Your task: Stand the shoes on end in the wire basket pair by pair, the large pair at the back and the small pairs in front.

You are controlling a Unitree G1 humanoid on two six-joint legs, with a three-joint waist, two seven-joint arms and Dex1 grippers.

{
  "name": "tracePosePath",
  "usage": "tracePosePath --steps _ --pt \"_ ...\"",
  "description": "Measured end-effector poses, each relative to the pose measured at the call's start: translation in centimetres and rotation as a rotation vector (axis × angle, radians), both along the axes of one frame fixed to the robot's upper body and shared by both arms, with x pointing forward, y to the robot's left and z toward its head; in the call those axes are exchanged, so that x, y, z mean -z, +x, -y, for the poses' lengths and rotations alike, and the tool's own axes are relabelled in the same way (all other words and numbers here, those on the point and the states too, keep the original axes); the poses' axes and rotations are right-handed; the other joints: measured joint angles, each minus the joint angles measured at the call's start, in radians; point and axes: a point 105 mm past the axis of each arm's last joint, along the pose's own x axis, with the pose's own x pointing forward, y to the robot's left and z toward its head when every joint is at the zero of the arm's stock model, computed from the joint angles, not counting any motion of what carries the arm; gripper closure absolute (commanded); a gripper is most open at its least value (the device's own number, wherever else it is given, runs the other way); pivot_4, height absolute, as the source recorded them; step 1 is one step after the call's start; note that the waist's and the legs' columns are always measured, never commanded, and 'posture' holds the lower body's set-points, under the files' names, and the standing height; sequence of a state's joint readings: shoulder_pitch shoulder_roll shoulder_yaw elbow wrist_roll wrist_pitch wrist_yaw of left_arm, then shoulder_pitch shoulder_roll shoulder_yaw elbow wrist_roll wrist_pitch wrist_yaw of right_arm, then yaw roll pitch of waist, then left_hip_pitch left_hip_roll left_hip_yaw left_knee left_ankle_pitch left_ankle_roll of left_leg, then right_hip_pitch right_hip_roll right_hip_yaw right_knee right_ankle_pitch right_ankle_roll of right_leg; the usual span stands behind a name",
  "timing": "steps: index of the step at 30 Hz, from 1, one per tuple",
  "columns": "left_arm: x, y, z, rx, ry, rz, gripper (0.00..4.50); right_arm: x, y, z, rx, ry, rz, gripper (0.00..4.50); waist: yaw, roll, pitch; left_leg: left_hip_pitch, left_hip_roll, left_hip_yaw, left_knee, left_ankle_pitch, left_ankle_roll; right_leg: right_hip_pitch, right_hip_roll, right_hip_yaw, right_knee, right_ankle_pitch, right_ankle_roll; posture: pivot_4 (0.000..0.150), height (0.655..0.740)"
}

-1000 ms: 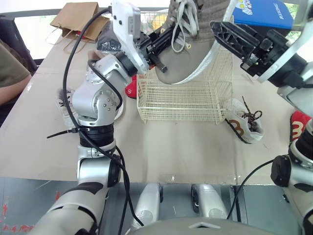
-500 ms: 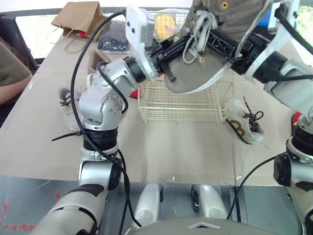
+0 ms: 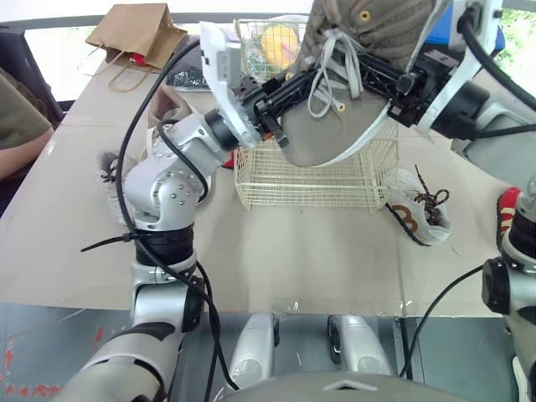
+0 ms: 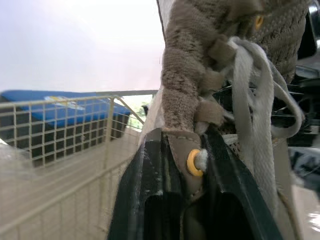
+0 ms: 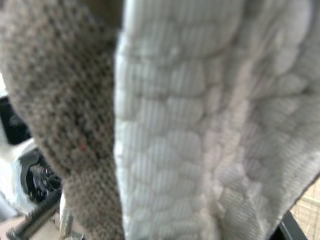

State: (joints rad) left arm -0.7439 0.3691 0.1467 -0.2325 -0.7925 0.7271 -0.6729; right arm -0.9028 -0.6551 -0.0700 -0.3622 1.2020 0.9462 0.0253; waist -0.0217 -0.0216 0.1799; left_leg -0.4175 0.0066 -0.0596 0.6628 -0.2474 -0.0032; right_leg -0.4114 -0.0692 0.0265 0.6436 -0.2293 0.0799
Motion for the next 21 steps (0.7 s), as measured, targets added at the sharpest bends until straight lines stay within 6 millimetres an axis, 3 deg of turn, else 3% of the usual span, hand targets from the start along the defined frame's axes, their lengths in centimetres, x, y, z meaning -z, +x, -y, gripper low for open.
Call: tracePosePath --steps 1,5,8,12,16,21 --pt "0.1 -0.4 -0.4 0.008 -0.003 -0.014 2.03 -0.6 0.3 0.6 0.027 -0.027 0.038 3.51 0.0 0.0 0.0 0.0 0.0 0.0 0.0 0.0 0.0 0.0 0.0 0.0 0.0 0.0 0.0 0.15 0.74" --pt "2.4 -2.8 -2.5 0.042 0.024 -0.124 1.99 -5.6 2.5 4.4 0.144 -0.068 0.281 3.51 -0.001 0.0 0.0 0.0 0.0 0.0 -0.001 0.0 0.0 0.0 0.0 0.0 -0.001 0.0 0.0 0.15 0.74" --pt "3.9 -4.5 -2.9 0.072 0.065 -0.181 1.99 -8.2 2.7 4.2 0.069 -0.085 0.405 3.51 -0.009 0.0 0.0 0.001 0.0 0.0 -0.003 0.0 0.0 0.0 0.0 0.0 -0.002 0.0 0.0 0.15 0.74" --pt "4.3 -6.0 -3.5 0.066 0.126 -0.161 1.99 -10.9 2.9 4.2 0.008 -0.16 0.587 3.51 -0.013 0.0 0.0 0.002 0.0 0.0 -0.004 0.0 0.0 0.0 0.0 0.0 -0.002 0.0 0.0 0.15 0.74" --pt "3.7 -6.2 -4.0 0.034 0.1 -0.134 1.99 -10.3 4.4 3.3 -0.034 -0.313 0.715 3.51 -0.016 0.0 0.0 0.002 0.0 0.001 -0.004 0.001 -0.002 0.0 -0.001 0.001 -0.002 0.0 0.0 0.15 0.74" --pt "3.8 -6.4 -4.7 -0.019 0.084 -0.122 1.99 -5.7 7.3 2.1 -0.143 -0.424 0.661 3.51 -0.02 0.0 0.0 0.002 0.0 0.001 -0.005 0.003 -0.005 -0.001 -0.001 0.001 -0.002 0.0 0.0 0.15 0.74"
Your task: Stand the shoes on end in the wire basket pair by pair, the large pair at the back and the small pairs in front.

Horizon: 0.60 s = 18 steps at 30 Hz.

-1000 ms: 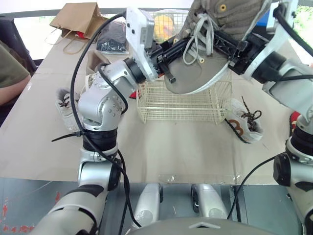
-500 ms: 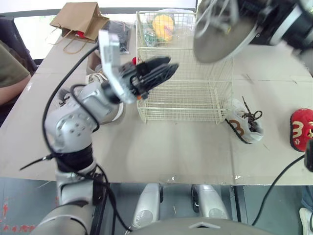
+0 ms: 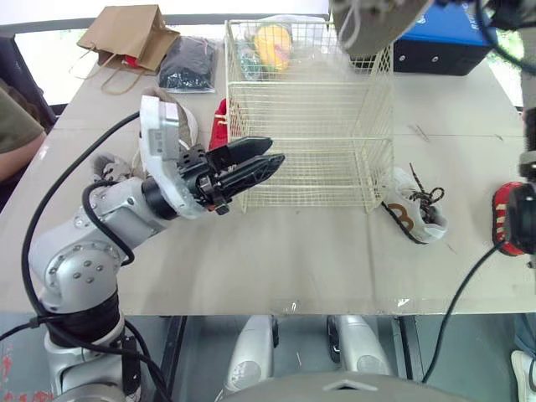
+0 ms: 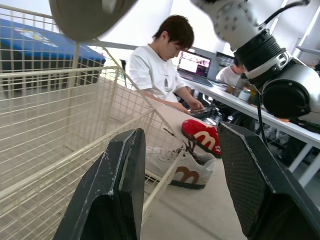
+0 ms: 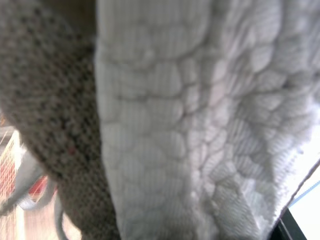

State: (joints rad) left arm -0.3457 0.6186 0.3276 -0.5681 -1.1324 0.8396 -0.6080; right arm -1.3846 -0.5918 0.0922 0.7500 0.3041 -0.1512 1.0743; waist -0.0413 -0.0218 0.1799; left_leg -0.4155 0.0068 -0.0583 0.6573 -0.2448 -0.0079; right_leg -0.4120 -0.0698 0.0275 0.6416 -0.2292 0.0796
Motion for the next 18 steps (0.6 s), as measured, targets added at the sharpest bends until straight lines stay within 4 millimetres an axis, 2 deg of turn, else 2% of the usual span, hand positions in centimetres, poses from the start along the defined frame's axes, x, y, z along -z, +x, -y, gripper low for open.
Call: tracePosePath --steps 6,8,9,10,11,14,16,18 --pt "-0.5 -0.3 -0.7 -0.059 -0.004 0.056 1.99 3.6 2.0 -0.1 -0.034 0.004 -0.184 3.51 0.002 0.0 0.0 0.0 0.0 0.0 -0.003 0.001 -0.001 0.0 -0.001 0.0 -0.001 0.0 0.0 0.15 0.74" --pt "-0.5 -0.5 -0.8 -0.063 -0.002 0.065 1.99 3.8 2.3 0.0 -0.026 0.006 -0.21 2.53 0.005 0.0 0.0 0.0 0.0 -0.001 -0.004 0.001 -0.001 0.0 -0.001 -0.001 -0.001 0.0 0.0 0.15 0.74" --pt "-0.6 -0.6 -0.9 -0.071 0.001 0.076 1.99 4.2 2.7 0.1 -0.008 0.0 -0.243 2.36 0.005 0.0 0.0 0.0 0.0 -0.001 -0.004 0.001 -0.001 0.0 0.0 -0.001 -0.001 0.0 0.0 0.15 0.74" --pt "-0.6 -0.7 -1.0 -0.074 0.001 0.078 1.99 4.4 2.9 0.2 -0.003 0.001 -0.255 1.98 0.006 0.0 0.0 0.0 0.0 -0.001 -0.004 0.001 -0.002 0.0 0.0 -0.001 -0.002 0.0 0.0 0.15 0.74" --pt "-0.5 -0.7 -1.3 -0.091 -0.003 0.079 1.99 4.7 3.1 0.3 0.003 0.016 -0.276 1.42 0.007 0.0 0.0 0.0 0.0 -0.001 -0.004 0.001 -0.002 0.0 -0.001 -0.001 -0.002 0.0 0.0 0.15 0.74" --pt "-0.2 -0.5 -1.9 -0.129 -0.003 0.08 1.99 4.9 3.6 0.9 0.035 0.064 -0.291 0.13 0.007 0.0 0.0 0.0 -0.001 -0.001 -0.004 0.001 -0.002 0.0 0.0 -0.001 -0.001 0.0 0.0 0.15 0.74" --pt "-0.2 -0.4 -2.0 -0.141 -0.007 0.082 1.99 4.6 3.6 1.1 0.04 0.088 -0.283 0.13 0.006 0.0 0.0 0.001 -0.001 -0.001 -0.004 0.001 -0.002 0.0 0.0 -0.001 0.0 0.0 0.0 0.15 0.74" --pt "-0.4 -0.3 -2.1 -0.152 -0.019 0.094 1.99 3.2 3.2 1.2 0.021 0.133 -0.245 0.13 0.004 0.001 0.001 0.0 -0.001 -0.001 -0.004 0.001 -0.002 -0.001 0.0 -0.001 0.0 0.0 0.0 0.15 0.74"
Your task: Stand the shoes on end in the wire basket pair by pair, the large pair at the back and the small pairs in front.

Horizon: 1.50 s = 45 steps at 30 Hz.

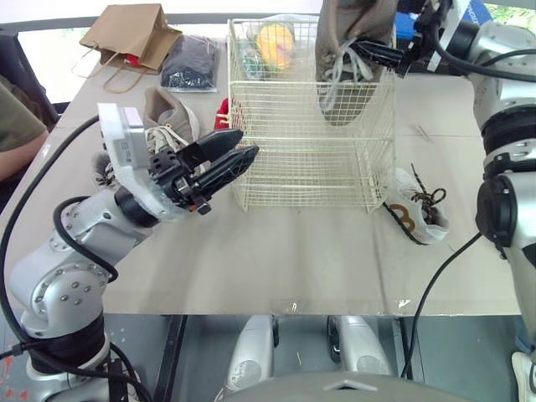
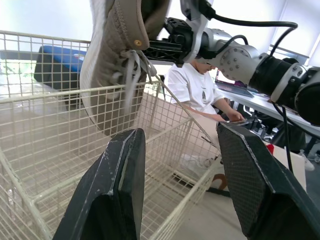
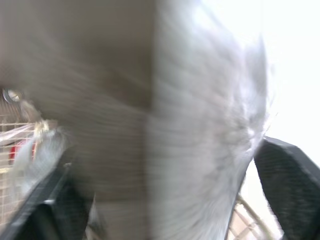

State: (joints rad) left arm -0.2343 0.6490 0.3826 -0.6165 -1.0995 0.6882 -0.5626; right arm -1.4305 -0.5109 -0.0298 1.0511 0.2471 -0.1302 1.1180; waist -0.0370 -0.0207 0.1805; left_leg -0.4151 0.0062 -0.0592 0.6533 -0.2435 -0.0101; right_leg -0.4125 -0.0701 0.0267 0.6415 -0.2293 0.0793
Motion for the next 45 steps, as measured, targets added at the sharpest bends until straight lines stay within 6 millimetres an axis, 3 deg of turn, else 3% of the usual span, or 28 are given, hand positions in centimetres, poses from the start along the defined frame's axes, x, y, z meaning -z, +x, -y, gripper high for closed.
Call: tracePosePath --steps 6,17,23,28,33,37,39,45 --pt "-0.2 0.7 0.0 -0.005 -0.01 0.006 1.99 -3.8 -1.8 0.1 -0.016 0.069 0.126 0.13 -0.001 0.001 0.0 0.0 0.0 0.0 -0.001 0.0 0.0 0.0 0.0 0.0 0.0 0.0 0.0 0.15 0.74" --pt "0.0 2.2 0.4 0.013 -0.015 -0.006 1.99 -3.8 -3.1 1.7 0.042 0.137 0.11 0.13 0.0 0.001 0.0 0.0 0.0 0.0 0.0 0.0 0.0 0.0 0.0 0.0 0.0 0.0 0.0 0.15 0.74" --pt "0.2 2.6 0.8 0.025 -0.011 -0.015 1.99 -3.9 -5.6 1.7 0.007 0.248 0.105 0.13 0.001 0.0 0.0 0.0 0.0 0.0 0.0 0.0 0.0 0.0 0.0 0.0 0.0 0.0 0.0 0.15 0.74" --pt "-0.1 3.1 1.0 0.024 -0.02 -0.012 1.99 -5.9 -8.4 1.3 -0.054 0.457 0.096 0.13 0.0 0.0 0.0 0.001 0.0 0.0 0.0 0.0 0.001 0.0 0.0 0.0 0.002 0.0 0.0 0.15 0.74" --pt "0.0 3.7 0.6 -0.017 -0.052 -0.035 1.99 -2.8 -9.2 1.2 -0.039 0.593 -0.031 0.13 0.002 -0.002 -0.001 0.001 0.0 0.0 0.001 0.0 0.001 0.001 0.0 0.0 0.002 0.0 0.0 0.15 0.74" --pt "-0.5 6.0 -2.2 -0.186 -0.141 -0.083 1.99 0.6 -9.7 1.5 0.048 0.608 -0.103 0.13 0.004 -0.002 -0.001 0.001 0.0 -0.001 0.001 0.0 0.001 0.001 0.0 0.0 0.002 0.0 0.0 0.15 0.74" --pt "-1.0 6.9 -4.1 -0.27 -0.188 -0.097 1.99 1.3 -10.0 1.6 0.073 0.618 -0.114 0.13 0.002 -0.002 -0.001 0.001 0.0 -0.001 0.001 0.0 0.001 0.001 0.0 0.0 0.003 0.0 0.0 0.15 0.74" --pt "-2.5 10.2 -12.5 -0.582 -0.277 -0.177 1.99 0.4 -11.8 1.1 0.038 0.706 -0.112 0.13 -0.005 -0.002 -0.002 0.002 0.0 -0.001 0.001 0.0 0.001 0.001 0.001 0.0 0.003 0.0 0.0 0.15 0.74"
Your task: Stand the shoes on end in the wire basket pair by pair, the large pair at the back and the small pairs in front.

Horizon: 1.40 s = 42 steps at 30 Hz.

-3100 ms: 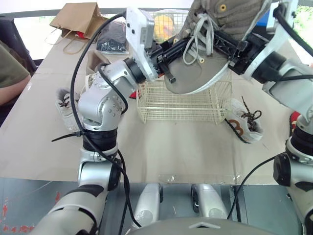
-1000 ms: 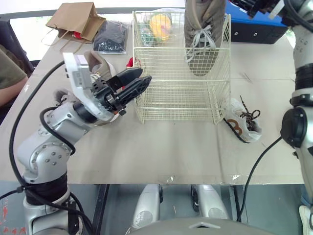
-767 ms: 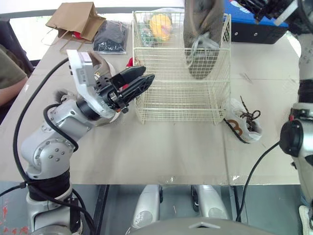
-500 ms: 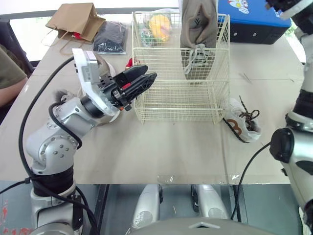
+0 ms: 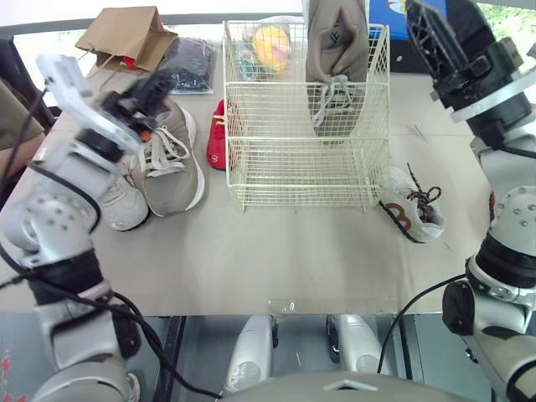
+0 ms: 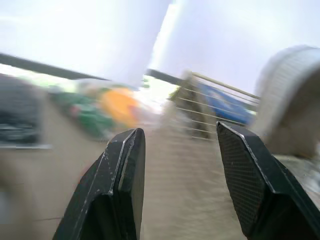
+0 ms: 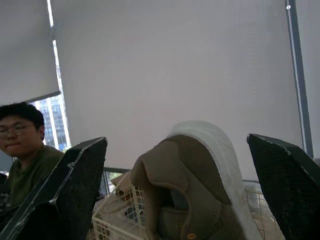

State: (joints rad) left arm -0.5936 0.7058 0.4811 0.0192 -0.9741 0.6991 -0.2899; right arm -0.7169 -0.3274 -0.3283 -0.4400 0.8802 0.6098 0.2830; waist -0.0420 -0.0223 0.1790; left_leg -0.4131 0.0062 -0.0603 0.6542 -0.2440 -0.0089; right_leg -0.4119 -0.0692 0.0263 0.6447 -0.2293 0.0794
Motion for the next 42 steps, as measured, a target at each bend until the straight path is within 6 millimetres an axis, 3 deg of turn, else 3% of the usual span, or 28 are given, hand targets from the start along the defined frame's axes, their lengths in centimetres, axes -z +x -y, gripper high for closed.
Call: tracePosePath --steps 2,6,11,15,18,25,32,35,39,42 --pt "0.4 0.7 -2.0 -0.063 -0.023 -0.066 1.99 -1.4 -0.5 -0.4 -0.032 0.06 0.021 0.13 0.0 0.0 0.0 0.0 0.0 0.0 0.0 0.0 -0.001 0.0 0.0 0.0 0.0 0.0 0.0 0.15 0.74" --pt "1.8 1.3 -2.5 -0.069 -0.024 -0.181 1.99 -4.4 -2.0 -1.3 -0.086 0.1 0.099 0.13 0.002 0.0 0.0 -0.001 0.0 -0.001 -0.001 0.001 -0.001 -0.001 0.0 -0.001 0.0 0.0 0.0 0.15 0.74" --pt "1.3 1.3 -3.4 -0.093 0.007 -0.273 1.99 -8.1 -4.2 -2.1 -0.182 0.21 0.198 0.13 -0.002 0.0 0.0 -0.001 0.0 -0.001 -0.001 0.001 -0.001 -0.001 0.0 -0.001 0.0 0.0 0.0 0.15 0.74" --pt "2.4 0.9 -5.6 -0.166 0.052 -0.401 1.99 -10.5 -4.6 -1.8 -0.224 0.316 0.246 0.13 -0.004 0.0 0.0 0.0 0.0 0.0 -0.002 0.001 -0.001 -0.001 0.0 -0.001 0.001 0.0 0.0 0.15 0.74" --pt "3.2 1.0 -6.0 -0.171 0.073 -0.452 1.99 -12.7 -5.1 -0.6 -0.245 0.437 0.308 0.13 0.002 0.0 0.0 -0.001 0.0 -0.001 -0.002 0.001 -0.001 -0.002 0.0 -0.001 0.0 0.0 0.0 0.15 0.74" --pt "3.1 1.5 -4.5 -0.108 0.053 -0.439 1.99 -13.8 -4.0 -0.2 -0.241 0.503 0.31 0.13 -0.001 -0.001 0.0 -0.001 0.0 -0.001 -0.002 0.001 -0.002 -0.002 -0.001 -0.001 0.003 0.0 0.0 0.15 0.74" --pt "3.9 1.4 -3.9 -0.087 0.037 -0.442 1.99 -14.6 -4.7 -0.3 -0.276 0.518 0.345 0.13 -0.004 -0.001 -0.001 -0.001 0.0 0.0 -0.003 0.001 -0.002 -0.003 0.0 0.0 0.003 0.0 0.0 0.15 0.74" --pt "4.4 1.3 -4.0 -0.092 0.038 -0.452 1.99 -13.1 -4.5 -0.1 -0.265 0.488 0.323 0.13 -0.001 -0.002 -0.001 -0.002 0.0 0.0 -0.003 0.001 -0.002 -0.003 -0.001 0.0 0.003 0.0 0.0 0.15 0.74" --pt "4.3 1.1 -4.7 -0.079 0.051 -0.444 1.99 -6.0 -1.5 -2.0 -0.149 0.181 0.134 0.13 0.003 -0.004 -0.002 -0.002 0.0 0.001 -0.002 0.001 -0.001 -0.002 -0.001 0.0 0.002 0.0 0.0 0.15 0.74" --pt "4.1 -0.2 -5.1 0.04 0.092 -0.485 1.99 -1.9 -1.9 -3.3 -0.15 -0.064 0.07 0.13 -0.003 -0.003 -0.002 -0.002 0.0 0.0 -0.003 0.0 -0.001 -0.003 0.0 0.0 0.003 0.0 0.0 0.15 0.74"
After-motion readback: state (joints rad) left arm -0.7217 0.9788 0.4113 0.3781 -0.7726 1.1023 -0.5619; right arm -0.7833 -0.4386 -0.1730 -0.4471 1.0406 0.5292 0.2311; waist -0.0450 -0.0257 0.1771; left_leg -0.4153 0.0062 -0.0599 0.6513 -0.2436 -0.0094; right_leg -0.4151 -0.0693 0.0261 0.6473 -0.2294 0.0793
